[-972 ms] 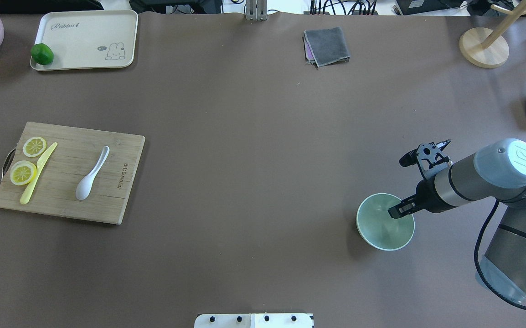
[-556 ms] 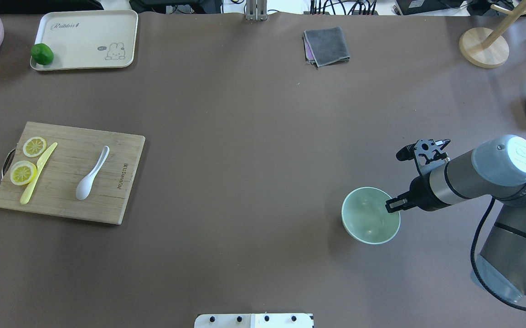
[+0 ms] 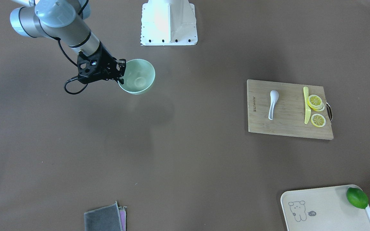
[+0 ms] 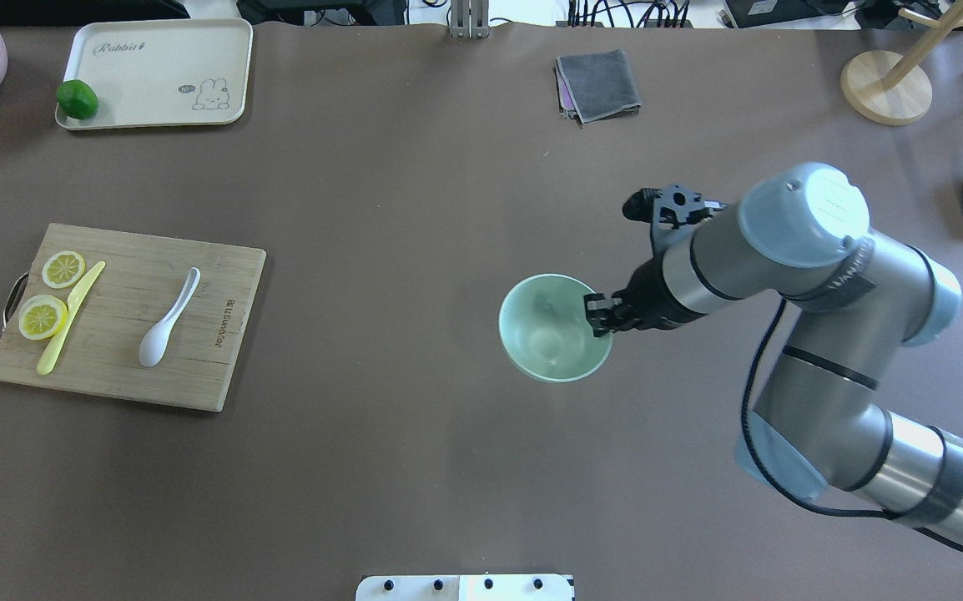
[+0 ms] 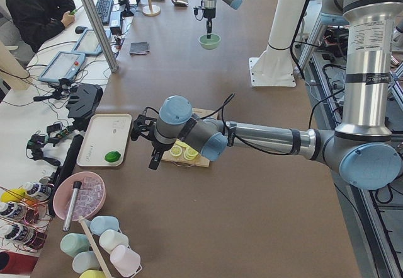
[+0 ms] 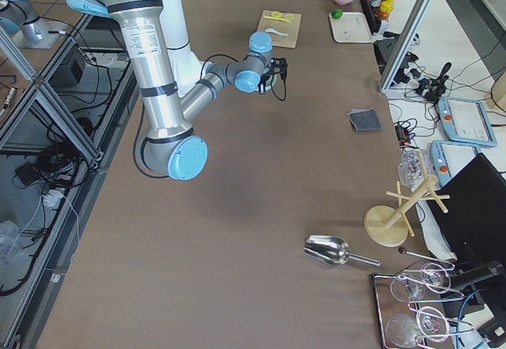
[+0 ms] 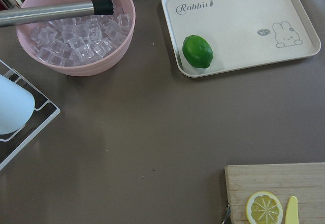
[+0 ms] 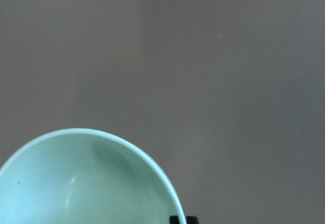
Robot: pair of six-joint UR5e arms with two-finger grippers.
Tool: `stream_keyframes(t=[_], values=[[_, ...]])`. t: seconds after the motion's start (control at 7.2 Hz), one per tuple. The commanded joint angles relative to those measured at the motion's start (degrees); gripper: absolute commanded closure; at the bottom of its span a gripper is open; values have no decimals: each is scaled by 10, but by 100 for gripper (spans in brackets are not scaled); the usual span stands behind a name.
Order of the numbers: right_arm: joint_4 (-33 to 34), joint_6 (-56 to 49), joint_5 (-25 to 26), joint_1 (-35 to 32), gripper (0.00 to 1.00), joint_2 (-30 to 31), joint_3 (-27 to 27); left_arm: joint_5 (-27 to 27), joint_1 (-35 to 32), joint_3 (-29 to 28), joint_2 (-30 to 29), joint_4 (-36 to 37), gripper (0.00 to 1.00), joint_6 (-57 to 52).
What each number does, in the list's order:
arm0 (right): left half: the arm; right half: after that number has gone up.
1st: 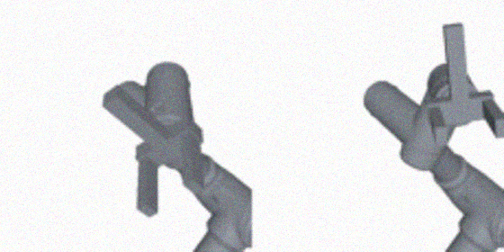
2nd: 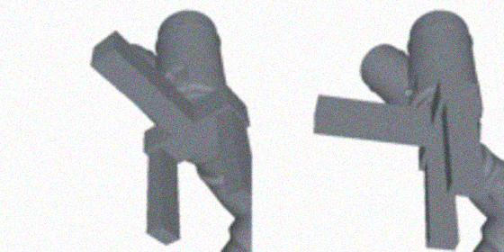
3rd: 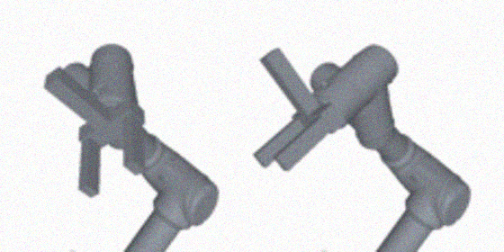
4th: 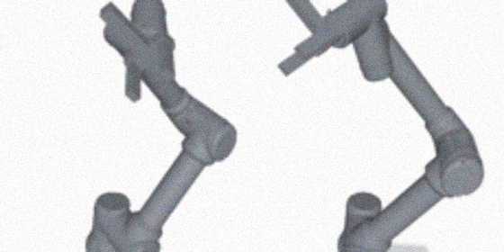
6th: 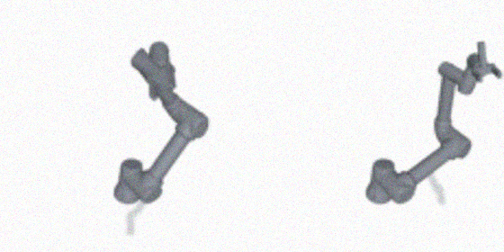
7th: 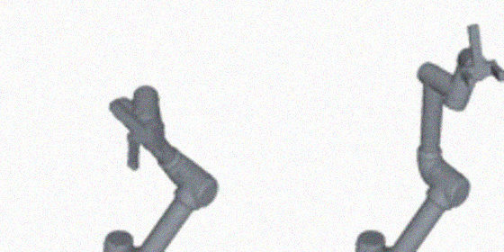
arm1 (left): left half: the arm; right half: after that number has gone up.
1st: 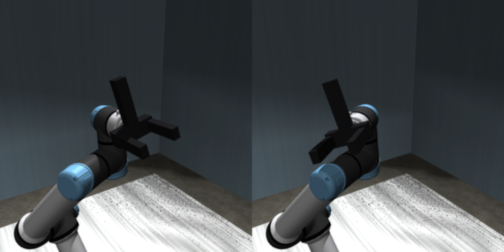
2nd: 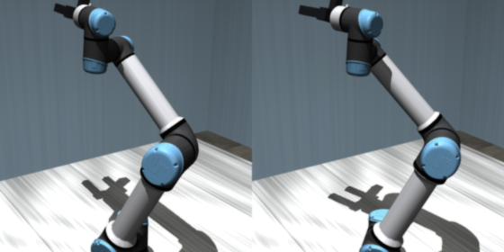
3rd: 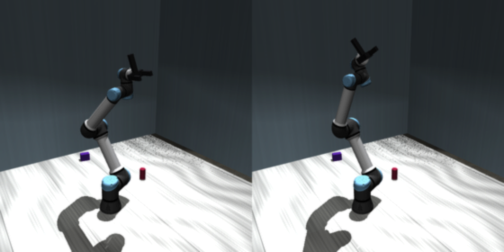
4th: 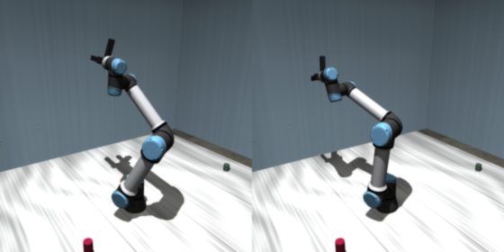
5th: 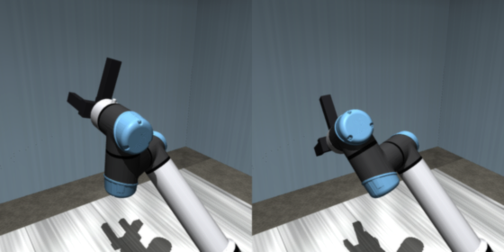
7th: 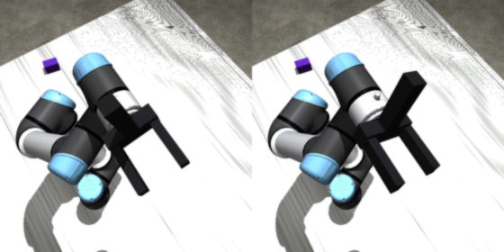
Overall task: Place spoon in bowl
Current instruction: 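Slide the pale green bowl with the right gripper toward the table center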
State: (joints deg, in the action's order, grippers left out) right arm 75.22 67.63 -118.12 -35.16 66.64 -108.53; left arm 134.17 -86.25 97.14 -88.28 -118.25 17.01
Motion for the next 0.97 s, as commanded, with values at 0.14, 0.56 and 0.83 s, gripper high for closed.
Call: stream_keyframes(t=[0.14, 0.56, 0.83], values=[[59, 38, 55, 32, 100, -191, 151, 0, 34, -6, 0, -22, 2, 2], [-23, 50, 88, 57, 100, -205, 242, -1, 64, -21, -22, -39, 2, 35], [-24, 47, 103, 57, 100, -206, 245, -1, 85, -31, -28, -75, 2, 60]])
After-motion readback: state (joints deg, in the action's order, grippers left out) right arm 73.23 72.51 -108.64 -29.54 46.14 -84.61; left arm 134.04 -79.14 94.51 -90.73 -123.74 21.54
